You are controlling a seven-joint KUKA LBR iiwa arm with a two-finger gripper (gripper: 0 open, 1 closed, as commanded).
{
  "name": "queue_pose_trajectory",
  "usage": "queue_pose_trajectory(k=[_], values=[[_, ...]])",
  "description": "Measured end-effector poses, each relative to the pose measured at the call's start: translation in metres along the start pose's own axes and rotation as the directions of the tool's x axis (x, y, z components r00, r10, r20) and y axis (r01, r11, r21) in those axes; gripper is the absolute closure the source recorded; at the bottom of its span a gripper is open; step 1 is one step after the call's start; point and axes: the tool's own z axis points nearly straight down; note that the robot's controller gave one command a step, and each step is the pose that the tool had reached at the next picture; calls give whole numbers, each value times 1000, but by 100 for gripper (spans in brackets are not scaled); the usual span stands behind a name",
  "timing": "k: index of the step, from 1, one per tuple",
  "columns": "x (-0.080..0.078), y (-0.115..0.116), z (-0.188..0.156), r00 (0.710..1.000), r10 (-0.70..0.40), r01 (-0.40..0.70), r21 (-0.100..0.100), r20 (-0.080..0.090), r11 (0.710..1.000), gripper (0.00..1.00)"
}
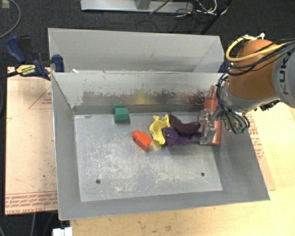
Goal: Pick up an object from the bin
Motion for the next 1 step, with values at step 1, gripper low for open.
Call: queue_pose_trajectory(k=[1], values=[[-1,0,-9,1000,0,0,0,3,1000,100]])
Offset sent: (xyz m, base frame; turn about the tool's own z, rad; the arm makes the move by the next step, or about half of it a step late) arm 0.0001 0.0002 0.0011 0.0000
